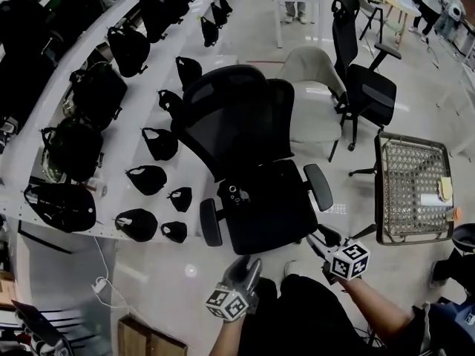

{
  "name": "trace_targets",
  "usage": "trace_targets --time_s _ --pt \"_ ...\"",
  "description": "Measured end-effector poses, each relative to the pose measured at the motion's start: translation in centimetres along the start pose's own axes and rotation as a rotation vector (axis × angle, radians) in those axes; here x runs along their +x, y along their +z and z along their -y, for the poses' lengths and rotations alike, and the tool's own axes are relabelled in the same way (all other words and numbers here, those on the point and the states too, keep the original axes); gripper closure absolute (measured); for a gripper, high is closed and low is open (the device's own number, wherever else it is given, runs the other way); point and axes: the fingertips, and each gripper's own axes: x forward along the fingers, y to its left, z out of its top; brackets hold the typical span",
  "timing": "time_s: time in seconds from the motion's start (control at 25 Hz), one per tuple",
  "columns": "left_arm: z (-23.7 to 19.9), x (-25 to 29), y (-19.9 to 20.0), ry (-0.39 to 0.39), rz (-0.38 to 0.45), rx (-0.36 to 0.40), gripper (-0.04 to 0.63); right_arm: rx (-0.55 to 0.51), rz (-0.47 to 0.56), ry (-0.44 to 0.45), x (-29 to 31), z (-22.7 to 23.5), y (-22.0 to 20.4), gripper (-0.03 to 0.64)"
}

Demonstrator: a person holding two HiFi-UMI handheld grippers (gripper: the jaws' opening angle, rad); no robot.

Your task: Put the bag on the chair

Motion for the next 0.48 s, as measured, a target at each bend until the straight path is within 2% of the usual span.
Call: trace_targets --time_s 0.12,0.28,0.4,0.48 --pt "0.9 -1.8 2.3 -0.002 0.047 0.064 0.477 0.022 0.017 0.011 -0.6 -0.7 1.0 0.508" --pt "-0.7 -3.9 6.6 0.094 0.118 0.111 0.566 -0.027 0.085 -0.009 -1.6 -2.2 3.9 0.608" --pt "-0.2 -5.1 9.1 0.058 0.155 0.135 0.574 -0.110 0.123 -0.014 -2.7 -5.1 6.7 0.617" --pt "0.0 -5.8 10.5 0.066 0.173 0.149 0.575 -0.178 0.155 -0.018 -3.5 -7.0 8.7 0.617"
